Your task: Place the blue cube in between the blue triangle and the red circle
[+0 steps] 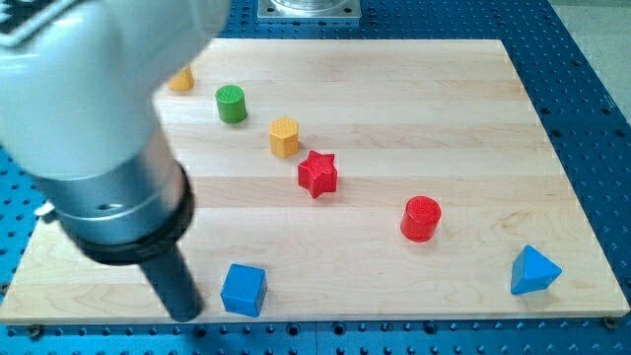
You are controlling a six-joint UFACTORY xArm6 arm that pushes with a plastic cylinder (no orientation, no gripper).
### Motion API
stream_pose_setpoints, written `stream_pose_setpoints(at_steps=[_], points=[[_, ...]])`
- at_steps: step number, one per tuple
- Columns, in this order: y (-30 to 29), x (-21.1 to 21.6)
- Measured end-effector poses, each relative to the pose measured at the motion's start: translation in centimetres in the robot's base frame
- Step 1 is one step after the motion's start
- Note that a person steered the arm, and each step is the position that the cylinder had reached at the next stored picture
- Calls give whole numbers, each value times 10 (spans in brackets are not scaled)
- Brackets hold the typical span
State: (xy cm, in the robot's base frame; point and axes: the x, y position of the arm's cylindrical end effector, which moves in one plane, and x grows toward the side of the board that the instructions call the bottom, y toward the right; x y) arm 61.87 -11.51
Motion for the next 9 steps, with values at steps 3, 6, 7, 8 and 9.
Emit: stream_pose_setpoints(at_steps=[3, 6, 7, 8, 9], points=[[154, -7], [165, -28], [193, -30], [193, -30], [208, -25]])
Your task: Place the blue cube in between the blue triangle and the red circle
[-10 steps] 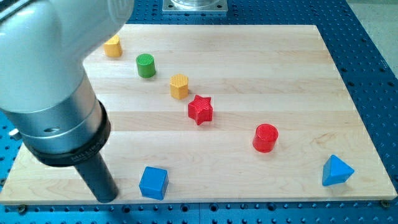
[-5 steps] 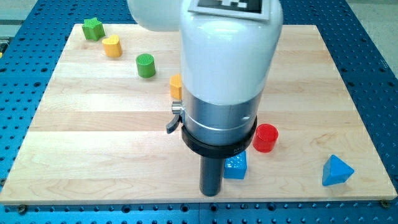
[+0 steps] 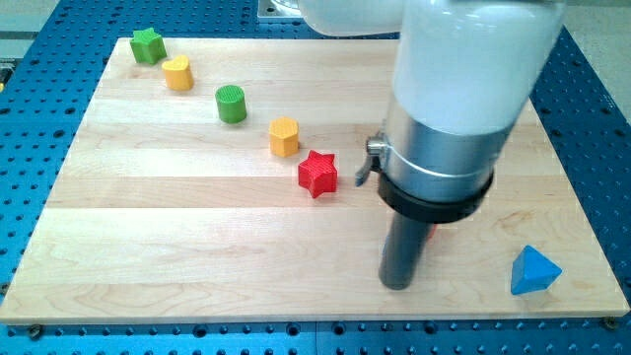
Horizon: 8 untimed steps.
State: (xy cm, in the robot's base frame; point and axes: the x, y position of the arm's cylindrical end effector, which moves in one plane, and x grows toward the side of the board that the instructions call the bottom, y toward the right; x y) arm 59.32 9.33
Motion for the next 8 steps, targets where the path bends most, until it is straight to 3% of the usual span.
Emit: stream_pose_setpoints(at_steps=[2, 3, 5, 8], points=[[28, 0], [-38, 4], [-16, -34], [31, -33]])
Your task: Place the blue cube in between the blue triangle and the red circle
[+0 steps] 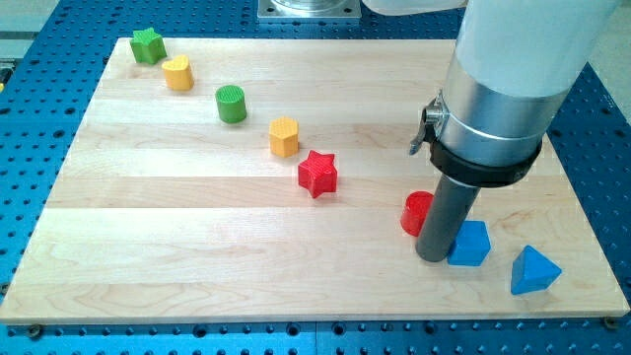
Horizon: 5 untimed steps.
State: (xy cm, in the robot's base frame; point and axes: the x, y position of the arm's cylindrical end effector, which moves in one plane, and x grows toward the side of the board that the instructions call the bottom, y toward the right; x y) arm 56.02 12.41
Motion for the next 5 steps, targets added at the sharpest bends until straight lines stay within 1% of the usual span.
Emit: stream_pose_setpoints(at_steps=[1, 2, 4, 5], points=[[4, -9], [8, -31], [72, -72], [73, -74]])
